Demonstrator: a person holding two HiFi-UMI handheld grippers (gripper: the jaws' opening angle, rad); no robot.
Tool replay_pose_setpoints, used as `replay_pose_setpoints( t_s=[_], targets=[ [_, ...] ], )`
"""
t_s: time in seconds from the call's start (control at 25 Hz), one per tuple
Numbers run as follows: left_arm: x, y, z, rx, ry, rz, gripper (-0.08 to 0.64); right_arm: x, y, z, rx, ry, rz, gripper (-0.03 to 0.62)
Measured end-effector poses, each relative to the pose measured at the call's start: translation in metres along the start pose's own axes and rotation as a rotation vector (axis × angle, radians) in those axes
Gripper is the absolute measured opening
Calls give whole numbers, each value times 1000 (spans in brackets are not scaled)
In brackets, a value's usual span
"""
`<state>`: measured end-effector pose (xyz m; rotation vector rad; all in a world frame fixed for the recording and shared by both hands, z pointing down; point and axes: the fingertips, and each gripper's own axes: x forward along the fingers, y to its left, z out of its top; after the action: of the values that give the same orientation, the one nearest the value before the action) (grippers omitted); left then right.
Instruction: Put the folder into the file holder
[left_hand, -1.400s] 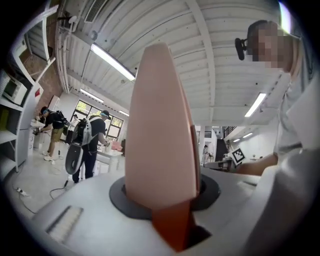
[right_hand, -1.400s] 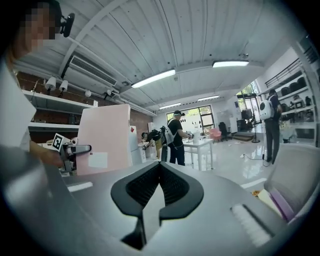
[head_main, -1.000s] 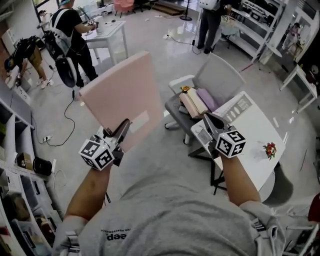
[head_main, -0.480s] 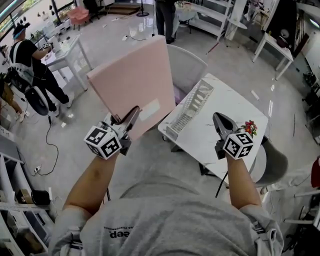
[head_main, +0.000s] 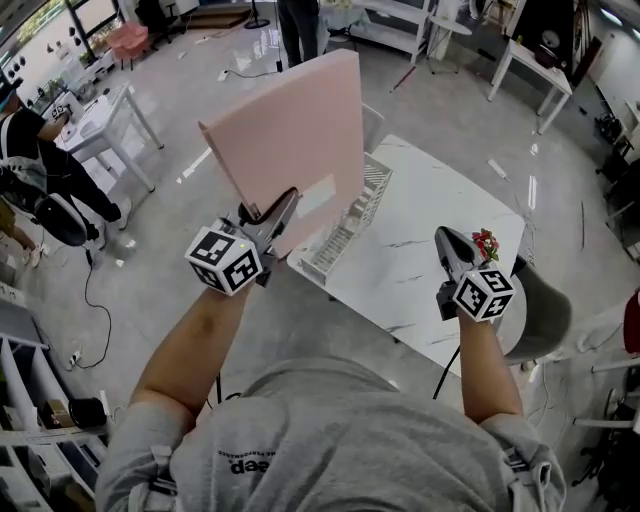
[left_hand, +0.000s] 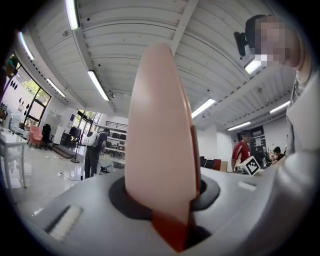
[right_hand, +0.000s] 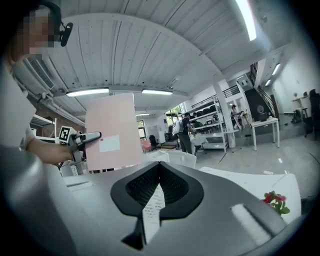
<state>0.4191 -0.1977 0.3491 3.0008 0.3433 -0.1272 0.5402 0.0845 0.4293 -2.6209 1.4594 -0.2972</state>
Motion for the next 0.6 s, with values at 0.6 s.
replay_pose_setpoints(
  t_s=[0.6],
  targets=[
    [74,-2,-56,17,31,-8,192,-13,-47,-21,3,63,-57,5]
  ],
)
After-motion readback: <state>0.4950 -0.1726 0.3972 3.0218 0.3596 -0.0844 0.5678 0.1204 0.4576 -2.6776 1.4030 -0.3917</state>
